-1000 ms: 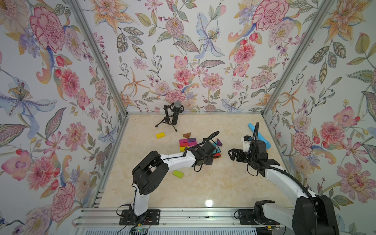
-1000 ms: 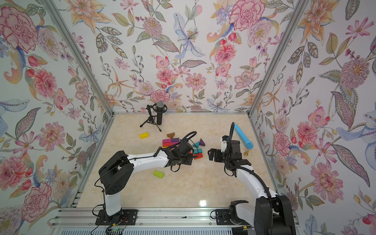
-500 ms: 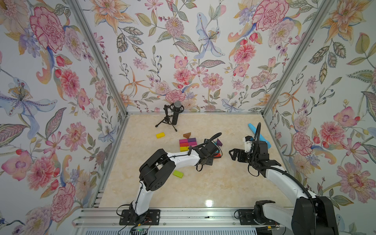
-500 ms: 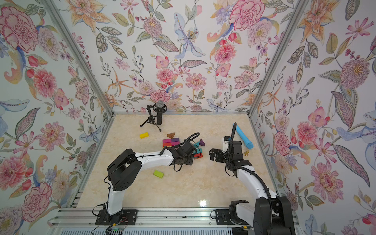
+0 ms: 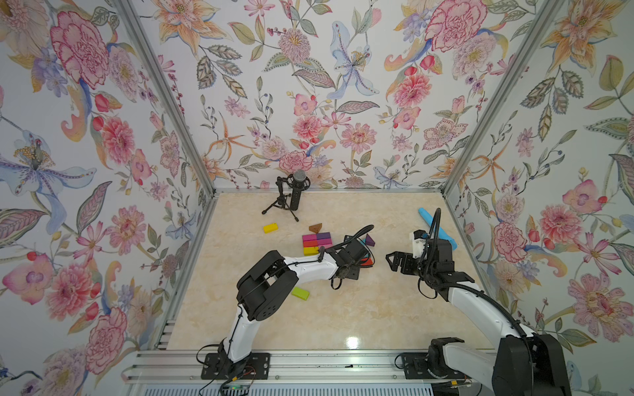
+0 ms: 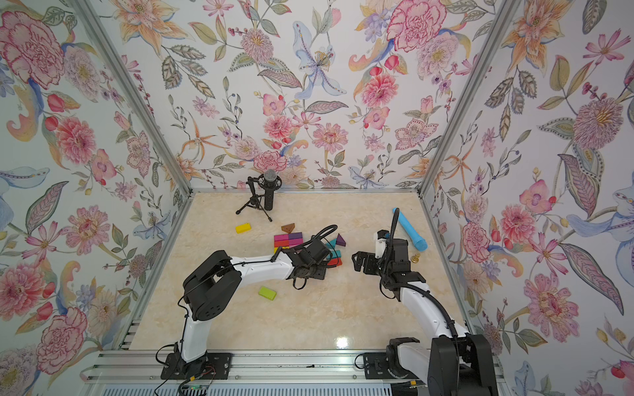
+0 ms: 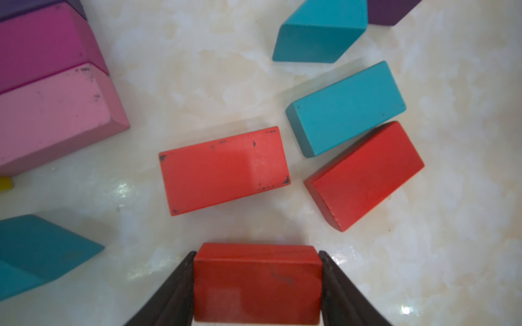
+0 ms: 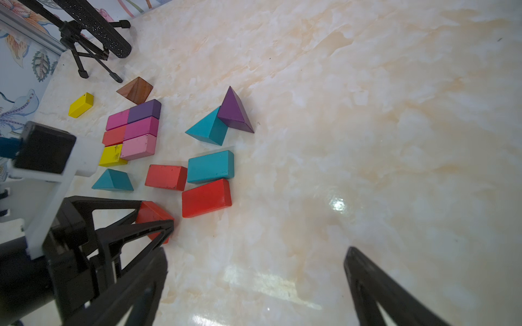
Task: Assemble a piece of candy with building blocks
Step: Place the building block at the center of the board, then pick up the building block from the center of the board.
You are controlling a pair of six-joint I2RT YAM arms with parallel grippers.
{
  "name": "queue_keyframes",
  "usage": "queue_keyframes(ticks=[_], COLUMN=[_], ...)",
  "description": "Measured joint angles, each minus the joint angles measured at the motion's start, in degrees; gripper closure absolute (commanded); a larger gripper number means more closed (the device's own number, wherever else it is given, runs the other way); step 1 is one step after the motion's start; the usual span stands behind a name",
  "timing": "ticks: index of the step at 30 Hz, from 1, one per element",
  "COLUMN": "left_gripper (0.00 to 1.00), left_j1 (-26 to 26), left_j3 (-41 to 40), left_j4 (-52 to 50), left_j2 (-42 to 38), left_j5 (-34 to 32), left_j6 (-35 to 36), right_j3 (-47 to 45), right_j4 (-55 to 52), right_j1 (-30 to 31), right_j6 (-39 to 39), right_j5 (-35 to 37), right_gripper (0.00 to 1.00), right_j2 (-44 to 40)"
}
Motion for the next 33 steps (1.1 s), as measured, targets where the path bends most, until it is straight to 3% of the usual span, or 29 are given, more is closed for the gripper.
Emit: queue_keyframes(ticks=[3,8,12,18,22,27,33], left_gripper=[0.06,0.05,0.04,0.03,0.01,0.01,0.01], left_j1=[0.0,0.0,-0.2,0.4,6.0,10.5,10.5], left_j3=[0.0,0.0,-1.2,-7.6,-19.8,-31.8,-35.2], left_j4=[0.1,-0.5,-0.6,-6.3,-8.1,-11.5,-12.2], left_j2=[0.0,-2.4,-10.5,-32.7,-43.1,-42.2,-39.7], left_j5=[0.5,2.9,6.1,5.6,5.9,6.2,7.2], left_j6=[0.3,2.1,3.8,6.3,7.0,7.7,9.1], right_j3=[0.0,0.0,0.0,0.0,-1.5,-2.6,-3.8], right_j4=[0.0,-0.1,-0.9,-1.7,3.0,9.0,15.7], right_j1=[0.0,0.0,1.5,15.8,27.9,37.3,41.8], right_j6=[0.4,0.6,0.5,-0.3,-0.7,-0.7,-0.7], right_j5=[0.0,0.0,0.1,1.7,1.3,0.2,-2.7], right_gripper=[0.00,0.00,0.00,0.00,0.00,0.00,0.00], right_j2=[-0.8,-1.9,-2.6,-3.0,-3.6,-1.3,3.1])
